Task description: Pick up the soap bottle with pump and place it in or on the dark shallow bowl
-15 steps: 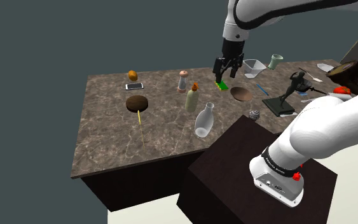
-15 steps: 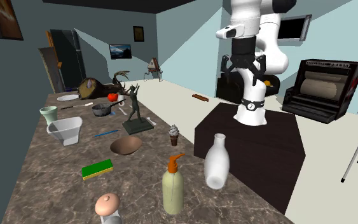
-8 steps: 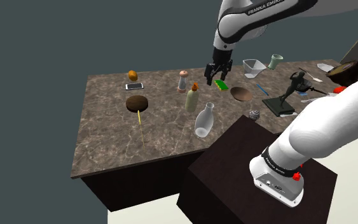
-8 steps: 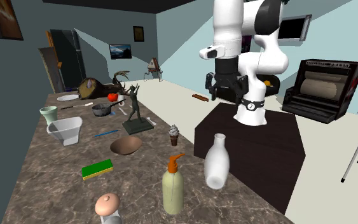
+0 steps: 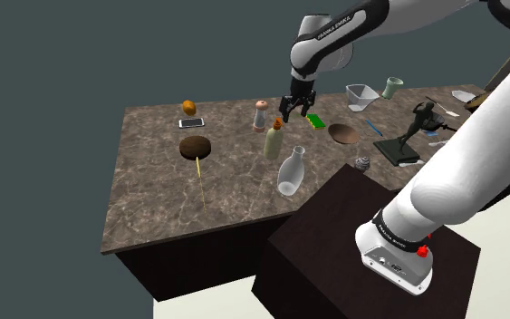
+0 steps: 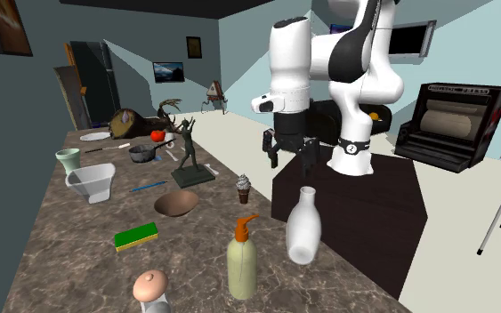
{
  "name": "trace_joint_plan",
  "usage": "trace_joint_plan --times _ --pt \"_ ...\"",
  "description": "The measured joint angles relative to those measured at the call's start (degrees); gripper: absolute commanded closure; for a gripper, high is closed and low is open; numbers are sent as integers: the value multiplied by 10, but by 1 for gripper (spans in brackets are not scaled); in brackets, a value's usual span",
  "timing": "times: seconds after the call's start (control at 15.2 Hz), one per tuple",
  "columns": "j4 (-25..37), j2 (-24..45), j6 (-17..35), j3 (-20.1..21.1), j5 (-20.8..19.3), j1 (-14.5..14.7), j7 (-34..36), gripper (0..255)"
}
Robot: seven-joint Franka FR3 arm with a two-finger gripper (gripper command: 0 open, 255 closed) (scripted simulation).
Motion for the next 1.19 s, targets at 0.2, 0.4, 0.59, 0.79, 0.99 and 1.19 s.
trace_joint_plan --times 0.2,0.4,0.59,0.79,0.99,1.19 --pt "34 62 35 -3 16 -6 -14 0" --pt "79 126 63 -4 34 -16 -32 0" --pt "137 196 83 -2 54 -31 -51 0" --pt "183 244 93 1 66 -43 -62 0" --pt "196 269 106 4 72 -47 -65 0" --pt "198 288 122 8 77 -50 -70 0"
